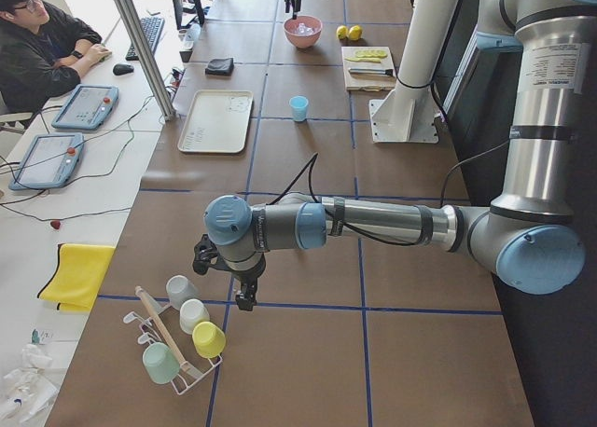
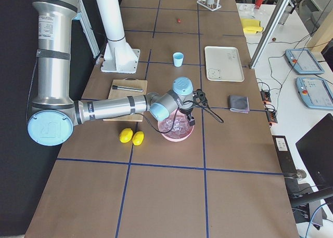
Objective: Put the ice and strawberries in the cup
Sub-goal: 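Lower the right gripper into the pink bowl and grasp an ice cube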
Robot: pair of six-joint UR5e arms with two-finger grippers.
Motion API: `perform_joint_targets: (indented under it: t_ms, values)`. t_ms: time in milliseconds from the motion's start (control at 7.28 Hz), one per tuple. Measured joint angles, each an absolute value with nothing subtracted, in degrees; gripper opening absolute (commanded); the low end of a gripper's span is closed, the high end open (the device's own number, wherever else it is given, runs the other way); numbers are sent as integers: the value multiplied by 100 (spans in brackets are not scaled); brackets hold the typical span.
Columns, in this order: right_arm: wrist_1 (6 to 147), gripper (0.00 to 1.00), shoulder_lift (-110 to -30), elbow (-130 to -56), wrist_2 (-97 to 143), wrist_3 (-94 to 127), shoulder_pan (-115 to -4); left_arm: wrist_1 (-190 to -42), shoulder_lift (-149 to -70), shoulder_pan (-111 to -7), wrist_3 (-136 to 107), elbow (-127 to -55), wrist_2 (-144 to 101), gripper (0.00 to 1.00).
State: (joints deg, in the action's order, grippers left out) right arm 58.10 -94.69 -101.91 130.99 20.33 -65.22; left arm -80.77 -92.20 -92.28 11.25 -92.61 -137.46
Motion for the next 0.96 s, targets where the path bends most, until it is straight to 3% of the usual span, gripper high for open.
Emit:
perform_joint_targets:
  t_ms: [824,962]
  values:
    - [5798,93,-9763,-10275,12566,2368,-5957,-8077,-9220,-9229,1125,-9227,-13746,100]
    - [5798,80,-9791,-10275,12568,2366,-5915,-8077,-9220,-9228,1125,-9223,-13746,100]
